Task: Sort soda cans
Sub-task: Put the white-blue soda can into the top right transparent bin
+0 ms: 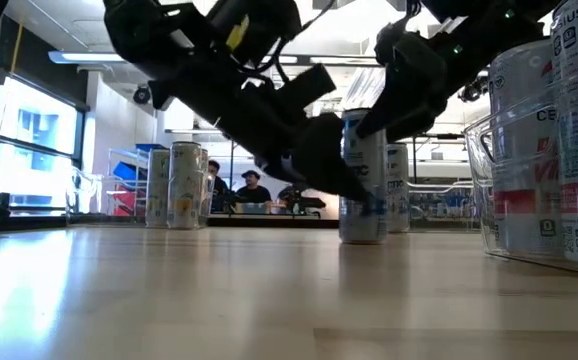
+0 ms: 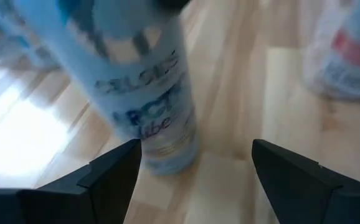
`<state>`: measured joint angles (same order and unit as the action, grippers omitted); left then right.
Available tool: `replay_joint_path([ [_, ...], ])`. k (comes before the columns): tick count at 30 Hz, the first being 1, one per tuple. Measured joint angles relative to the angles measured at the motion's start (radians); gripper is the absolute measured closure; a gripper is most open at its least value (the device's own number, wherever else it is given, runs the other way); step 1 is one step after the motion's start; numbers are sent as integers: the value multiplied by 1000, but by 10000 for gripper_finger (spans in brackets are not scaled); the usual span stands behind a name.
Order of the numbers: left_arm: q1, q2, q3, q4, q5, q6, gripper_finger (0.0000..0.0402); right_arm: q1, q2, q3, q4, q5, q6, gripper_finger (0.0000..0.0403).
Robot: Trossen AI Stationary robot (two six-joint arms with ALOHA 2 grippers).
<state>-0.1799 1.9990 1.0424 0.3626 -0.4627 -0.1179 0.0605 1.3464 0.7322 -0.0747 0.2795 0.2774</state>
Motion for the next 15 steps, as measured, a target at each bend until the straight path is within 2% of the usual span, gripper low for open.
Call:
replay_joint_path([
  [7,-68,-1,0,10,8,-7,101,-1,-6,1,-51,1,-25,104],
  [12,-106,-1,0,-4,-98,-55,101,-1,-56,0,-101,4,15,104],
  [15,-83,-1,0,-7,-101,-85,101,-1,-84,0,-93,6,42,104],
])
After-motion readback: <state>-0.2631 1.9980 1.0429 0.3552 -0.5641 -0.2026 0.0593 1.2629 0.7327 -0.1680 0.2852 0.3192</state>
